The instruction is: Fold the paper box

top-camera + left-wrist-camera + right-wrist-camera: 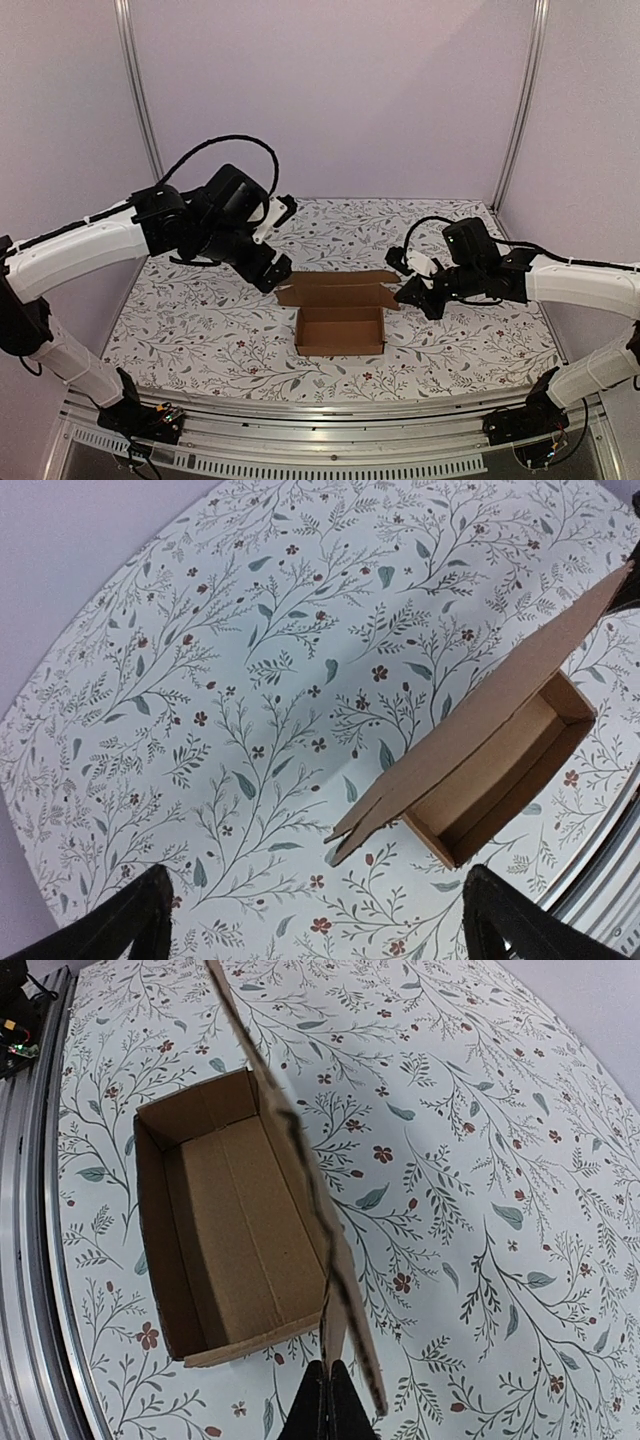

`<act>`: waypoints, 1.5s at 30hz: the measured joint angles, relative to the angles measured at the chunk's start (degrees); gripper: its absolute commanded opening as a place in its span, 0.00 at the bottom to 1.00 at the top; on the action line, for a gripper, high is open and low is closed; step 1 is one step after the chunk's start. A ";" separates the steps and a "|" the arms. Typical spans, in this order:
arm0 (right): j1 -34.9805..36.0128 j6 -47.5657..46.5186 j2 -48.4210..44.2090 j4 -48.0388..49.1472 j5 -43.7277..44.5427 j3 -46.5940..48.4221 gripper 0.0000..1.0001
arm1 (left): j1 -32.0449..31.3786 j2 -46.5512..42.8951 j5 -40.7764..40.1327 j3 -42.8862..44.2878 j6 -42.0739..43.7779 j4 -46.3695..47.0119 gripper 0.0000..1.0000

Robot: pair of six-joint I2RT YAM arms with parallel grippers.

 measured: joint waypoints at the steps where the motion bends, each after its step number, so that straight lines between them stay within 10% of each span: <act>1: 0.00 0.13 -0.02 -0.02 0.02 0.00 0.00 | 0.85 -1.66 1.36 -1.88 -0.92 0.76 1.00; 20: 0.00 1.70 -0.02 -0.44 -0.72 0.00 0.00 | 14.45 -21.49 23.23 -42.99 -13.81 40.22 0.96; 32: 0.00 2.40 -0.02 -0.35 -1.01 0.00 0.00 | 23.63 -3.32 41.46 -47.17 -15.78 67.60 0.74; 45: 0.00 2.93 -0.02 -0.35 -0.98 0.00 0.00 | 23.69 0.76 51.04 -42.49 -8.55 67.17 0.67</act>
